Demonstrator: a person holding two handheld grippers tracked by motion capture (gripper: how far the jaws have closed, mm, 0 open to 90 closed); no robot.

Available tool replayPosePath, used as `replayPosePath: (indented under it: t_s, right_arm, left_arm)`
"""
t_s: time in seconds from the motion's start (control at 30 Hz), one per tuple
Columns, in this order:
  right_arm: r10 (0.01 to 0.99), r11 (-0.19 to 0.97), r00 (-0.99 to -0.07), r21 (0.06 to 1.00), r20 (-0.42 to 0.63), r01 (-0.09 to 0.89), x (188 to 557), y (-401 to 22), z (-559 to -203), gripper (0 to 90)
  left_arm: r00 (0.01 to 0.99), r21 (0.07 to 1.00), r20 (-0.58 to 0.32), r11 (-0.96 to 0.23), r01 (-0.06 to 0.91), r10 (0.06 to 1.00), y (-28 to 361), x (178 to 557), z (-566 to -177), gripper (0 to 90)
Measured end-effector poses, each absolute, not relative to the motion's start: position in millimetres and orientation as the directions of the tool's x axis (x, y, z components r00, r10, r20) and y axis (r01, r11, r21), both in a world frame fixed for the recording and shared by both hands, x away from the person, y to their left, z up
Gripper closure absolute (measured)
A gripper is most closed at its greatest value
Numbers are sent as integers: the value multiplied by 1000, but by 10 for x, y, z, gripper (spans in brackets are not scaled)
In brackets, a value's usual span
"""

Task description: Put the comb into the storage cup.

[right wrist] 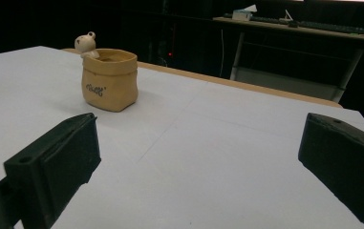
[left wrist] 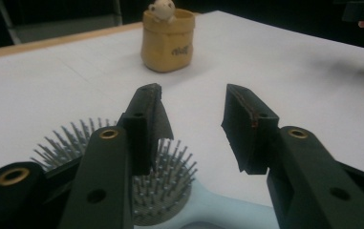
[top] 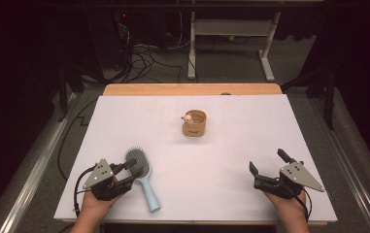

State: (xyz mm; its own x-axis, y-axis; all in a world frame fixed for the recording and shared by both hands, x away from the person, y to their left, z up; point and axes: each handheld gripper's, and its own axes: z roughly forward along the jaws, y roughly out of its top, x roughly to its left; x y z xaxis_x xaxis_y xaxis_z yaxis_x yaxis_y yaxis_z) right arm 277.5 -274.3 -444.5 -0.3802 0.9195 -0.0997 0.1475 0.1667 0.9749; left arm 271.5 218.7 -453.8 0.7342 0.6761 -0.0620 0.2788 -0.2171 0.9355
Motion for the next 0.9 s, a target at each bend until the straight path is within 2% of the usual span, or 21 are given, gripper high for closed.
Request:
replayPosePath:
  t_s: [0.13,0.4,0.67,0.9]
  right_arm:
    - [920,163,-381,975,-96,149,2773,-2743,-4445,14]
    - [920,163,-380,975,-95,151,2776,-2742,-4447,16]
    - [921,163,-378,975,-96,150,2776,-2746,-4445,19]
    - [922,161,-375,976,-94,150,2772,-2746,-4441,21]
  left_arm:
    - [753,918,-36,-275,285,658,2108,2698,-4536,730]
    - [795,866,-27,-383,322,607,1933,2681,-4551,887]
    - [838,810,-23,-481,334,545,1733,2630,-4553,900]
    - [844,742,-24,-556,373,535,1648,2651,-4634,900]
